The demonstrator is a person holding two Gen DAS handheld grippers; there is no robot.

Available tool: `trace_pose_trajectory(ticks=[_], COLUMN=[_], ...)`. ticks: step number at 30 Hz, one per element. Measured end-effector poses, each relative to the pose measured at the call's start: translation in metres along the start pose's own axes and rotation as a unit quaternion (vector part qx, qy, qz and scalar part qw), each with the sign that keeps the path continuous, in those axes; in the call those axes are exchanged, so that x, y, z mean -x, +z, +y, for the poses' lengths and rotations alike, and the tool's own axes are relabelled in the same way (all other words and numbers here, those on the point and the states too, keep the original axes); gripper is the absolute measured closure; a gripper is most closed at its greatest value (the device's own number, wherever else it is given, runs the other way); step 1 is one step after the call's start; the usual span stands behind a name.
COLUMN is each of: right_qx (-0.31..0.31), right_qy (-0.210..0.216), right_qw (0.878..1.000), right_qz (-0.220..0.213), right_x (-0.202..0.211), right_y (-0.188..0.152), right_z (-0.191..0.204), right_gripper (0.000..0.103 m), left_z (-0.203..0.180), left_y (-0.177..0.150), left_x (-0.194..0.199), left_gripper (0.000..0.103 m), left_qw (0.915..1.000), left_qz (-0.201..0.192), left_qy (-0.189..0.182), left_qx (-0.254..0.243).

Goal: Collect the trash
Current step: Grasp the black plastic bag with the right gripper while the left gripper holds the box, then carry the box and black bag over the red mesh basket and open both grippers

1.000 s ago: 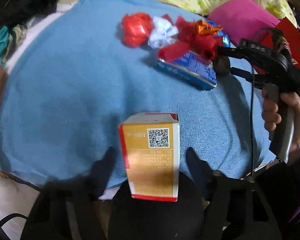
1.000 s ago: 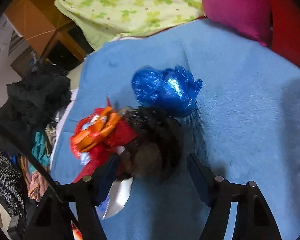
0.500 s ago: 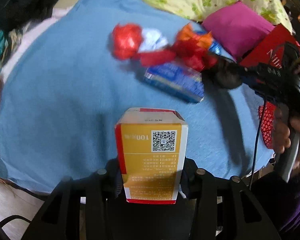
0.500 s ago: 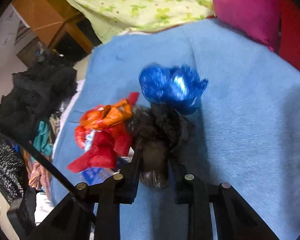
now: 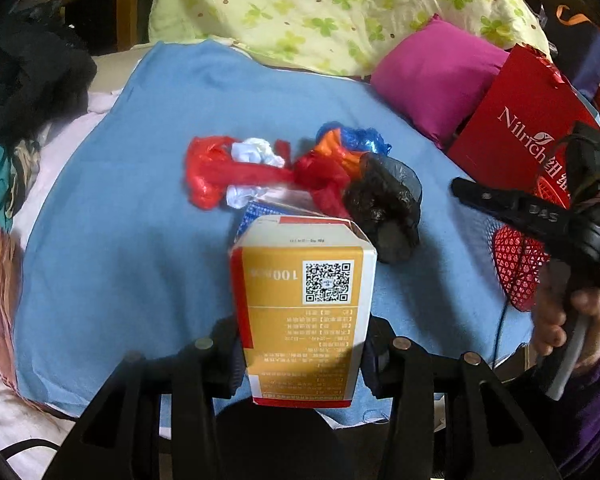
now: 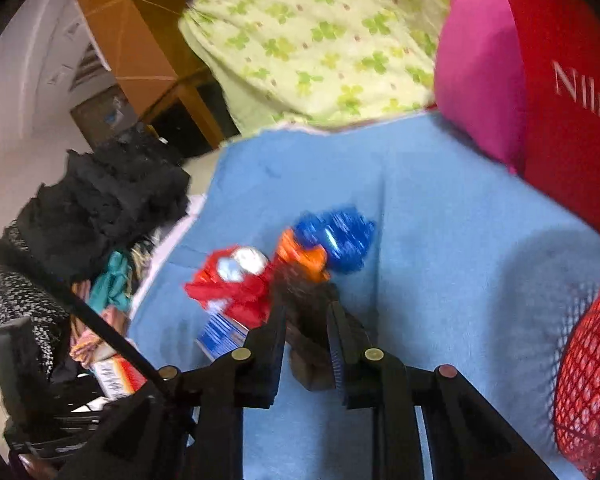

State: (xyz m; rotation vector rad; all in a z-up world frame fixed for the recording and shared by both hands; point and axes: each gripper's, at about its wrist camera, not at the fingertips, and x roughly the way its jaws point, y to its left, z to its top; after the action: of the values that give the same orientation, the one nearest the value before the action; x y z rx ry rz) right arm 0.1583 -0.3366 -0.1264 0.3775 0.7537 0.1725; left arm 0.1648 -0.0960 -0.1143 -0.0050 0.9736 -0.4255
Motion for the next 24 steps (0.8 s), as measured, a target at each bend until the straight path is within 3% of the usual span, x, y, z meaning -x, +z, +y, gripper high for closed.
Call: trace_pose_trajectory(ticks=[1, 2, 3, 5, 8, 10, 12, 14, 19, 24], right_qx=[-0.001, -0.003, -0.008, -0.015, -0.006, -0.010, -0.024, -0.014, 0.023, 0.033], right_qy=[0.001, 0.001, 0.000, 0.008, -0.012, -0.023, 0.011, 0.006, 0.005, 0.010], right_qw=[1.000, 1.000, 1.000, 1.000, 0.999, 0.997, 0.994, 0.995, 0.999, 0.997], right_qz=[0.007, 0.017, 0.020, 0.019, 0.051, 0.078, 0.102, 0.095, 0.034, -0.073], right_x=[-0.006, -0.015, -0.024, -0.038, -0.068, -0.093, -0.107, -0.105, -0.059, 0.037], right_y=[-0.001, -0.001, -0.001, -0.002, -0.003, -0.006, -0.010, -0.010, -0.003, -0.001], right_z=[-0.004, -0.005, -0.006, -0.006, -0.001, -0.003, -0.006, 0.001, 0.019, 0.015], right_gripper=[0.066, 0.038, 0.020, 0.023, 0.054, 0.058, 0.064, 0.066, 0.071, 0.071], left_z=[0.000, 0.000, 0.000, 0.002, 0.009, 0.011, 0.013, 0.012, 0.002, -0.030], left_y=[-0.001, -0.003, -0.008, -0.013, -0.020, -0.022, -0.024, -0.025, -0.019, -0.001], left_x=[-0.001, -0.001, 0.003, 0.004, 0.007, 0.008, 0.009, 0.012, 0.024, 0.036], left_gripper=[0.056, 0.055, 0.056, 0.056, 0.055, 0.055, 0.055, 0.055, 0.055, 0.055], left_qw=[1.0000, 1.0000, 1.0000, 0.9999, 0.9998, 0.9998, 0.9998, 0.9998, 1.0000, 0.9990], left_qz=[0.004, 0.008, 0.009, 0.010, 0.013, 0.014, 0.015, 0.014, -0.002, -0.023], left_qy=[-0.001, -0.001, 0.000, 0.000, 0.001, 0.001, 0.001, 0.002, 0.001, -0.011], left_qx=[0.002, 0.002, 0.002, 0.004, 0.012, 0.015, 0.016, 0.011, -0.001, -0.036])
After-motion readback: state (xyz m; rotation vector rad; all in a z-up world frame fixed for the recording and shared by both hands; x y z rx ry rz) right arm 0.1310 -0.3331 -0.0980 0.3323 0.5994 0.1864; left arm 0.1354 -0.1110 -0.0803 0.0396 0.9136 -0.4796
